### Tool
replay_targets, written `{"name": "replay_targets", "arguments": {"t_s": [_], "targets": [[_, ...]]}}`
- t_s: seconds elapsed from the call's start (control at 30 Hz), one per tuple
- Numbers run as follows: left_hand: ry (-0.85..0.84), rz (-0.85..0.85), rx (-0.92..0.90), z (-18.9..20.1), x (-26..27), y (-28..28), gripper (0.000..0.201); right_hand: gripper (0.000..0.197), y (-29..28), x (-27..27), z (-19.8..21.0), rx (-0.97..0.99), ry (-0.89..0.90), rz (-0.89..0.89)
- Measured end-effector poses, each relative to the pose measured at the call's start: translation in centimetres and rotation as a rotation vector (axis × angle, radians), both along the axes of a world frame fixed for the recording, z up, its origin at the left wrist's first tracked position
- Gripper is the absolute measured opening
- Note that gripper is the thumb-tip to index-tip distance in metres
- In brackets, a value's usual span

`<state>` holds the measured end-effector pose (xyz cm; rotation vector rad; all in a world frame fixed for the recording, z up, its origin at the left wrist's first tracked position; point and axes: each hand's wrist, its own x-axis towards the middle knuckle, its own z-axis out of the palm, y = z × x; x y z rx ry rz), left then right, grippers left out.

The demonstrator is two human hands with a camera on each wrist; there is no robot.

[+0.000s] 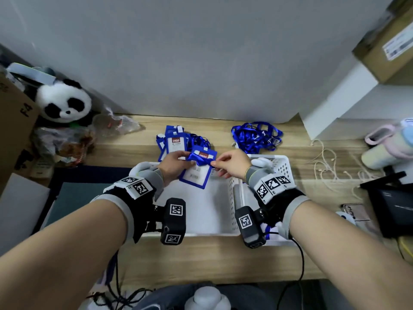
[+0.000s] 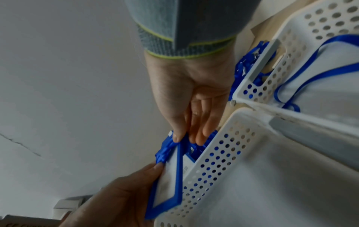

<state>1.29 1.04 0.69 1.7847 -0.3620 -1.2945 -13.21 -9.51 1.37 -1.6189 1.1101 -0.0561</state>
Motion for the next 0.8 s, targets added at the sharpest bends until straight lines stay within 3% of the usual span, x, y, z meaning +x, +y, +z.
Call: {"name": "replay_targets", "arguments": {"t_s": [0.13, 0.3, 0.4, 0.47, 0.57, 0.63, 0.73, 0.8], "targets": [[-0.009, -0.013, 0.001, 0.8, -0.2, -0.7, 0.038, 0.007, -0.4, -0.6, 0.5, -0.010, -0.065, -0.029], [0.044, -0.006, -0.026, 1.1, 0.1, -0.5, 0.037, 0.015, -1.0, -1.1, 0.6, 0.052, -0.005, 0.012], [0.130, -0.111, -0.058, 1.5, 0.6, 0.0, 0.032, 0.018, -1.7, -1.3, 0.5, 0.143, 0.000, -0.129], [0.056, -0.249, -0.008, 1.8, 0.9, 0.4, 0.033, 0.018, -2.1, -1.4, 0.5, 0.231, -0.136, -0.271], [-0.213, -0.399, 0.175, 2.0, 1.4, 1.0, 0.034, 0.004, -2.8, -1.5, 0.8, 0.391, -0.377, -0.450], [-0.323, -0.301, 0.248, 2.0, 1.7, 1.3, 0.035, 0.012, -2.8, -1.5, 1.1, 0.518, -0.366, -0.362], [-0.349, -0.097, 0.208, 1.8, 2.4, 1.4, 0.031, 0.019, -1.3, -1.2, 1.3, 0.498, 0.023, 0.092], [-0.288, -0.074, 0.132, 2.0, 2.8, 1.5, 0.027, 0.017, -0.3, -0.6, 0.8, 0.387, 0.252, 0.284]]}}
